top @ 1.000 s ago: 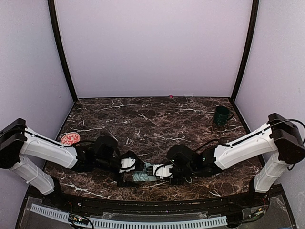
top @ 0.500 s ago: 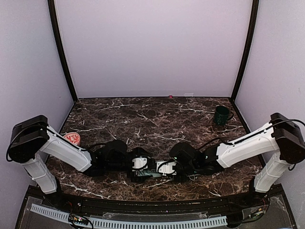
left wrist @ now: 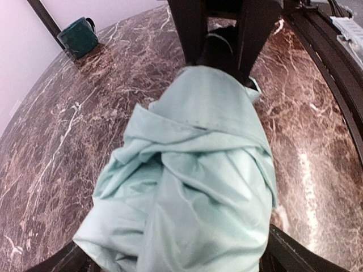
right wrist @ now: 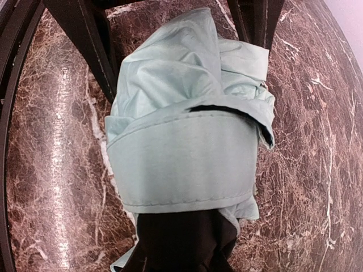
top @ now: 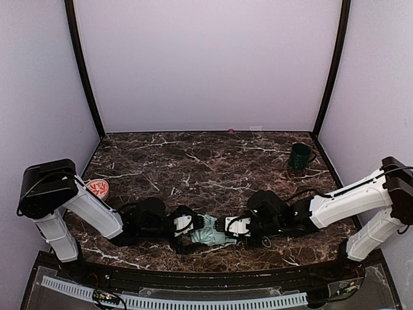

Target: Put away the umbrella

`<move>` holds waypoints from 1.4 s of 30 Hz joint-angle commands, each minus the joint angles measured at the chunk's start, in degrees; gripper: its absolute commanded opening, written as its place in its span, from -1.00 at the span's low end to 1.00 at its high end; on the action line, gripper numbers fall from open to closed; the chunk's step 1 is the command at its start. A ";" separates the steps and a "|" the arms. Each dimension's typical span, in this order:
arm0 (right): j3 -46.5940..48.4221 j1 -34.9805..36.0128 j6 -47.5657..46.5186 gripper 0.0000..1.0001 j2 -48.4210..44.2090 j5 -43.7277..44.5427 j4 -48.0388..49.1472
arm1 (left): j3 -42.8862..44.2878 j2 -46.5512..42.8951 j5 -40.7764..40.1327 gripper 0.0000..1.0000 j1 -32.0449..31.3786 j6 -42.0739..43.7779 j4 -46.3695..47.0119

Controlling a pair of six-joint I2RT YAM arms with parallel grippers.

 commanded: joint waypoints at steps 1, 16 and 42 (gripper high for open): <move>-0.93 -0.49 0.36 -1.00 -0.67 -2.12 5.35 | 0.78 2.52 3.64 0.98 -0.04 -2.75 7.23; 0.29 -1.91 0.26 -1.00 1.85 -2.86 8.48 | 10.25 10.33 7.25 -0.03 -0.90 8.33 -14.12; 2.65 -5.52 2.05 0.72 -10.37 14.47 7.42 | 11.70 -1.53 -23.24 -1.00 0.62 2.38 -5.63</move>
